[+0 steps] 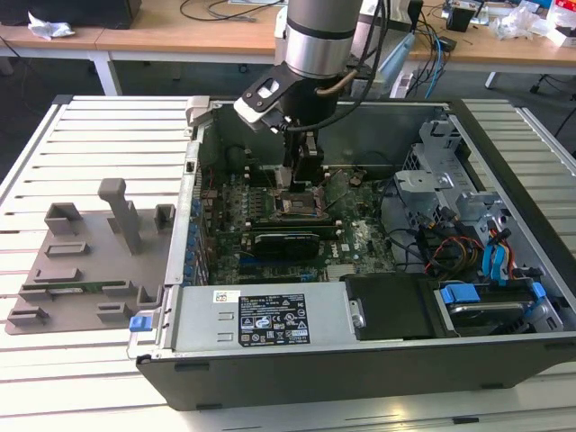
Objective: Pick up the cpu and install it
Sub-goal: 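Place the cpu into insertion slot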
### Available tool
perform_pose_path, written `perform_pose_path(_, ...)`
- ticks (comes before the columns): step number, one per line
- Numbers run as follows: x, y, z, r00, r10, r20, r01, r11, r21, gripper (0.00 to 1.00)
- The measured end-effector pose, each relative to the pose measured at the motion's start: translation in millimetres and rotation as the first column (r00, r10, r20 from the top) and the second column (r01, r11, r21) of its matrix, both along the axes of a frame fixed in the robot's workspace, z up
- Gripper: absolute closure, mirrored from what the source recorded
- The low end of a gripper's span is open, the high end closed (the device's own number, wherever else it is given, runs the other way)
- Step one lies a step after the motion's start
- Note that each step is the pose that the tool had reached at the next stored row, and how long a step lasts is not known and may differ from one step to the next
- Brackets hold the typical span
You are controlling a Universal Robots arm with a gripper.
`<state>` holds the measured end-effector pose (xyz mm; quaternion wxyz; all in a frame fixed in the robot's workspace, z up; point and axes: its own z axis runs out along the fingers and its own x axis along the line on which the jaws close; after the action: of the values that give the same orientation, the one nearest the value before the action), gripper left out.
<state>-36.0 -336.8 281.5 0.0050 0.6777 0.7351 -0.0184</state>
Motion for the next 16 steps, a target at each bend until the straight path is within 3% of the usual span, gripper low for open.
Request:
perform_pose_path(1,0.0,0.0,-0.2,0.9996,0.0,0.029,0.0,1.0,-0.0007,0.45)
perform_pose_path(11,-0.1,1.1,-4.4,0.9996,-0.004,0.0294,0.004,1.0,-0.0006,0.45)
perform_pose_path(13,0.0,5.1,-5.1,0.9996,-0.004,0.0294,0.004,1.0,-0.0007,0.45)
perform_pose_path(16,0.0,7.1,-6.1,0.9996,-0.004,0.0294,0.004,1.0,-0.0006,0.45)
